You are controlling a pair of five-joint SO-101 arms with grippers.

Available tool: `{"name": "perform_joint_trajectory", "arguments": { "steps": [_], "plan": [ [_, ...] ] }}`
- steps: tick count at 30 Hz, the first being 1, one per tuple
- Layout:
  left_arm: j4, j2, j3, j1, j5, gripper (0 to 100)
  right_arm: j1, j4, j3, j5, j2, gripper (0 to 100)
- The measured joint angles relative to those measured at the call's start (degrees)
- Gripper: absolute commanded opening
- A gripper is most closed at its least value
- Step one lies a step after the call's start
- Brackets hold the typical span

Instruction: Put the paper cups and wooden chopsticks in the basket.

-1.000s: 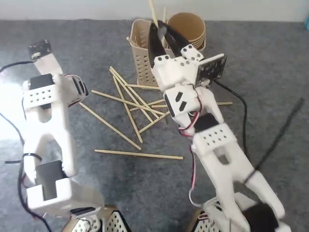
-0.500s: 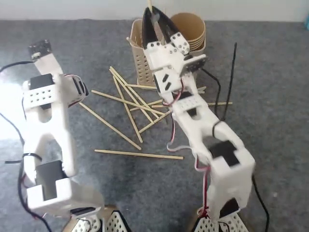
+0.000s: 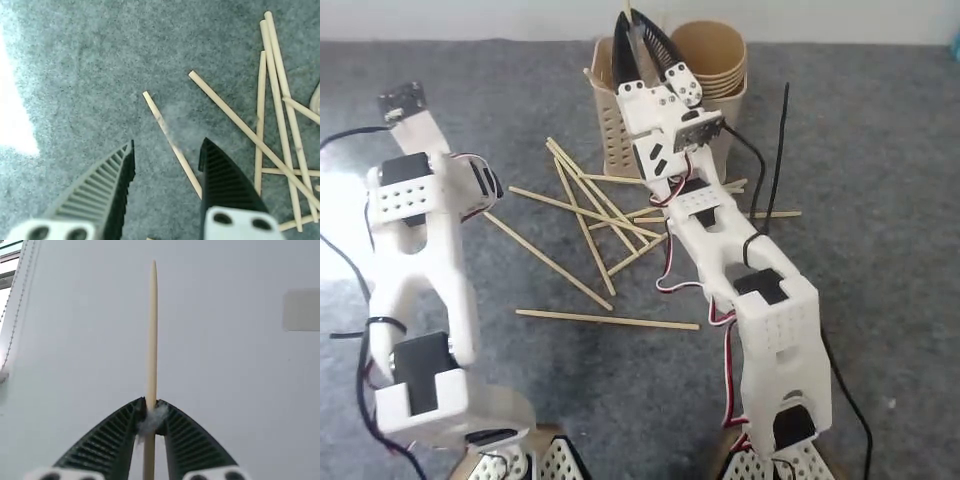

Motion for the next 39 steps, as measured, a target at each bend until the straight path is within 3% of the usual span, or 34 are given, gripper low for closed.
{"name": "perform_joint_trajectory", "arguments": {
  "steps": [4,14,20,25,30,34,39],
  "plan": [
    [0.00,0.00,0.00,0.00,0.00,20,0.00,4.66,5.63,-0.09,-5.98,12.3],
    [-2.46,0.00,2.29,0.00,0.00,20,0.09,14.68,11.08,-0.18,-17.49,11.7],
    [-2.46,0.00,2.29,0.18,0.00,20,-2.46,21.36,23.82,-0.18,-33.41,11.8],
    [1.67,0.00,2.29,3.43,0.00,20,-3.25,41.85,33.49,-4.40,-56.79,12.0],
    [6.59,0.00,2.29,7.65,-0.26,20,-3.08,73.05,34.02,-5.98,-80.18,12.0],
    [8.53,0.00,2.29,9.14,-1.41,20,-2.73,94.86,32.97,-6.24,-86.42,12.0],
    [10.46,-1.76,6.07,9.85,-3.16,20,-2.90,114.02,30.42,-8.44,-88.26,12.0]
  ]
}}
